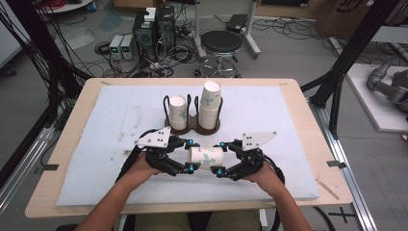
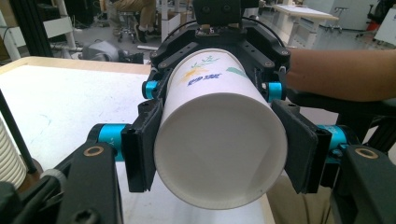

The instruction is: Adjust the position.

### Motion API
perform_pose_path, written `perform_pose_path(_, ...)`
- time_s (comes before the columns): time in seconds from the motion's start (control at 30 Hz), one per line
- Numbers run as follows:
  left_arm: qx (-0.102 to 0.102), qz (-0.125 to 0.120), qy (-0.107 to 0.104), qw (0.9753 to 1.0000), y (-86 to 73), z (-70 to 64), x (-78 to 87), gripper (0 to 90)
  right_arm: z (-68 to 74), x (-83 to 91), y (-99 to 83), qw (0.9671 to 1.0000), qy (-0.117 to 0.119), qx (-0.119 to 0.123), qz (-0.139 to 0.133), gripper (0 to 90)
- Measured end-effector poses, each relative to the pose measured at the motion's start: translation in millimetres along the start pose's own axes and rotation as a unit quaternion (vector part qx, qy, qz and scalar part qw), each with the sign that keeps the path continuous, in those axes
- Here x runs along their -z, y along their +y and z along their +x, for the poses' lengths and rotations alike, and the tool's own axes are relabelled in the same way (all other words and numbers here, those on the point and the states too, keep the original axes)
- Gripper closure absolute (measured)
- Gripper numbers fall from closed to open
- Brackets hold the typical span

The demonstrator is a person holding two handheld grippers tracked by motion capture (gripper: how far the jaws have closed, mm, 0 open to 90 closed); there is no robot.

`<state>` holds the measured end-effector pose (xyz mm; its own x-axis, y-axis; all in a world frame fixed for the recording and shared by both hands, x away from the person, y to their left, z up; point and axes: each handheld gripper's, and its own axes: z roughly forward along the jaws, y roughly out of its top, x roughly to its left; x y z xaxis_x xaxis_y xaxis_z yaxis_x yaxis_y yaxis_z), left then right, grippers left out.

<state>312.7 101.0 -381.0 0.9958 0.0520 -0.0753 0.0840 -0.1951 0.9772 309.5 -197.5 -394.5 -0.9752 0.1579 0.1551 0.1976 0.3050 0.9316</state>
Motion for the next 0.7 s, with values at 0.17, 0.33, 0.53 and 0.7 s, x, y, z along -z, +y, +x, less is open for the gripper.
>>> perform_pose_path(0.17, 0.000, -0.002, -0.003, 1.0000, -0.2, -0.2, 0.9, 37.2, 0.6, 1.4, 0.2, 1.0000, 0.004, 0.005, -0.001, 30.0)
perform_pose_path(0.33, 0.005, 0.004, -0.004, 1.0000, -1.1, -0.8, 0.7, 37.0, 0.0, 4.4, 0.1, 0.9999, 0.013, 0.006, 0.003, 34.7)
perform_pose_path(0.53, 0.006, 0.013, -0.014, 0.9998, -1.4, -3.3, -0.5, 36.5, 0.5, 6.4, -0.3, 0.9995, 0.028, 0.009, 0.011, 37.6)
perform_pose_path(0.7, 0.026, 0.025, -0.001, 0.9993, -1.5, -5.5, -0.9, 20.9, 1.2, 6.0, -0.2, 0.9993, 0.033, 0.008, 0.017, 37.6)
